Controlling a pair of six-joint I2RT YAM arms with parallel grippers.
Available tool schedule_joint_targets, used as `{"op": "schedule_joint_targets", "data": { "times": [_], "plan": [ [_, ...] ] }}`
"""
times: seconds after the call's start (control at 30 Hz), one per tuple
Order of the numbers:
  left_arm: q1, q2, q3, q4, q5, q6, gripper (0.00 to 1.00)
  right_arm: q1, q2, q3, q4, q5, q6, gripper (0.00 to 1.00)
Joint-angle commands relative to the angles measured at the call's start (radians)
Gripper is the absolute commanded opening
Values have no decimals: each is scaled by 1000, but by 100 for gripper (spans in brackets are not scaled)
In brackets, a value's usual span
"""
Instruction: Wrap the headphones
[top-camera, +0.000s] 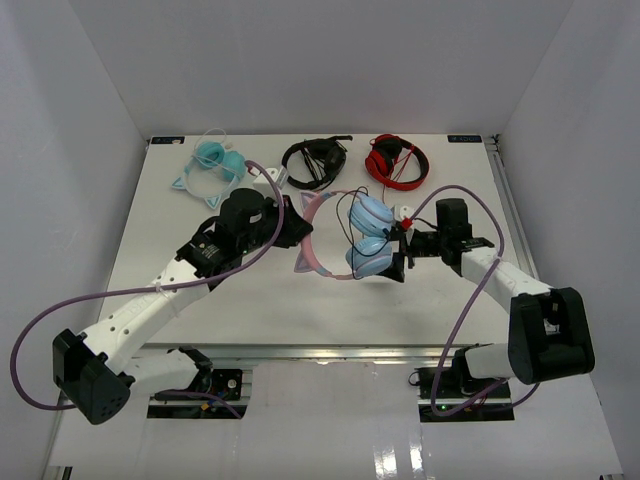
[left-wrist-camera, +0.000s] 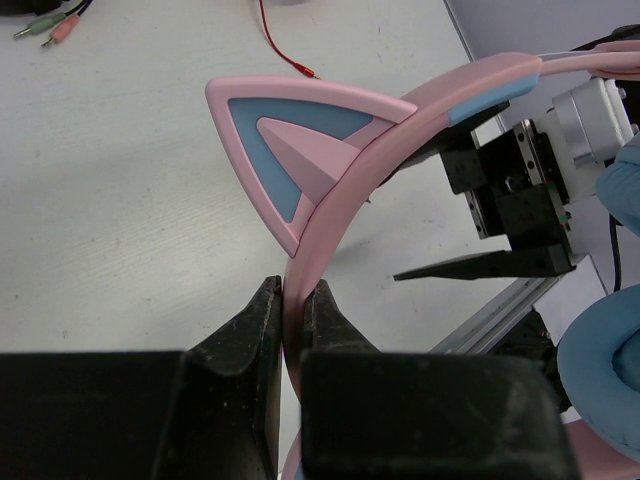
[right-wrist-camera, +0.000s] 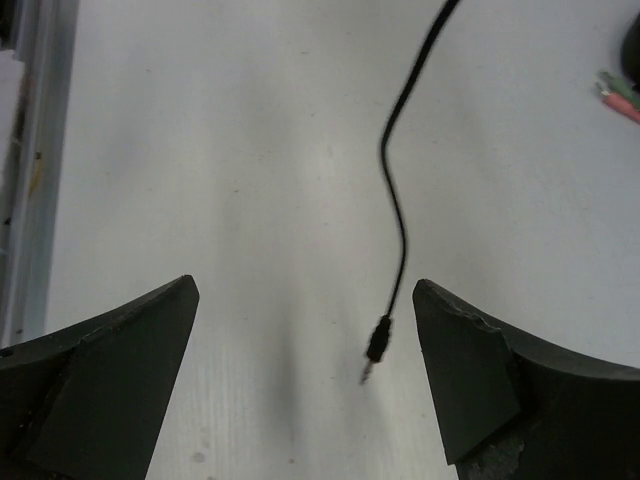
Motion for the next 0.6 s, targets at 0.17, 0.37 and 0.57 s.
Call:
{"op": "schedule_joint_targets", "data": {
  "times": [0.17,0.37,0.57],
  "plan": [
    [-4,-36,57,28,16,-45,0,51,123,48,395,178,132,99],
    [-4,-49,57,29,-3,-73,0,88,190,54,300,110,141,64],
    [-2,-99,-2,74,-58,-162,0,96,186,34,276,25,199,12]
  ]
}}
